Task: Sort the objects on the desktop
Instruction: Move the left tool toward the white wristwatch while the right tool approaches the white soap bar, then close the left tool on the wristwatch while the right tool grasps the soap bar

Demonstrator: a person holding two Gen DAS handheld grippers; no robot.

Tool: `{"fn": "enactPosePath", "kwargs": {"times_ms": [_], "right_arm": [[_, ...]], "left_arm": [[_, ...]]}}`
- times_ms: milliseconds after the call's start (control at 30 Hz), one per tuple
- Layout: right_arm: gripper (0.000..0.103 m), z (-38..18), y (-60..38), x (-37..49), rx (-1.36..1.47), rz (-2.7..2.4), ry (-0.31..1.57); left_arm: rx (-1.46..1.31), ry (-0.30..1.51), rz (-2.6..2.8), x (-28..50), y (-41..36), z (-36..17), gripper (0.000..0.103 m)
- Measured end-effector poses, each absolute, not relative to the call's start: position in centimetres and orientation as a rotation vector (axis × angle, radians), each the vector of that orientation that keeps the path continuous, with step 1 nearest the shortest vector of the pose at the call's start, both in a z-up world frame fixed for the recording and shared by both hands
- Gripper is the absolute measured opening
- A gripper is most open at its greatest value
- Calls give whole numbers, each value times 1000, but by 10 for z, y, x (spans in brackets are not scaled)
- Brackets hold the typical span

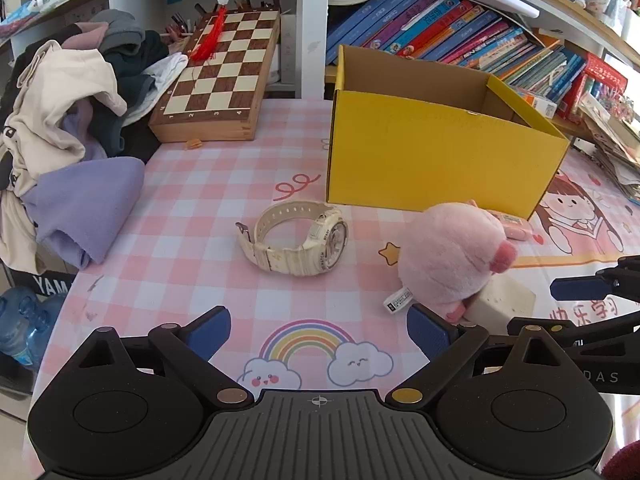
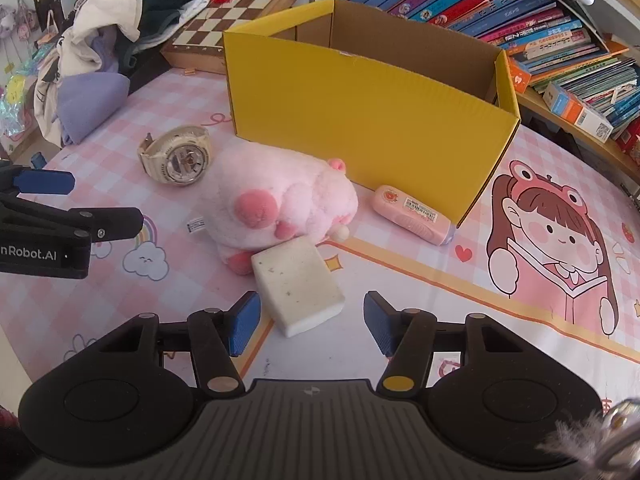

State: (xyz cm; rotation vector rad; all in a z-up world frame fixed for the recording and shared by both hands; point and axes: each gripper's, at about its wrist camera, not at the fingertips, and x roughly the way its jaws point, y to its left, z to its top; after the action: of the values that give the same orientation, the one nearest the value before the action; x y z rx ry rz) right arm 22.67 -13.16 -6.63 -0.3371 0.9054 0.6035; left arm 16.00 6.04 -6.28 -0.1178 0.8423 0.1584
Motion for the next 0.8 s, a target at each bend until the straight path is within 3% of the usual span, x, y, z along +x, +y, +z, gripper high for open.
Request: {"fn": "enactPosePath", "kwargs": {"times_ms": [333,800], "right_arm": [[49,-73,-128,243,-339,662,928],[48,-80,-125,252,-343,734,940]], "left_arm": [[-97,824,173,184,64,-64,83],[-44,840,189,214,62,-72,81]]}}
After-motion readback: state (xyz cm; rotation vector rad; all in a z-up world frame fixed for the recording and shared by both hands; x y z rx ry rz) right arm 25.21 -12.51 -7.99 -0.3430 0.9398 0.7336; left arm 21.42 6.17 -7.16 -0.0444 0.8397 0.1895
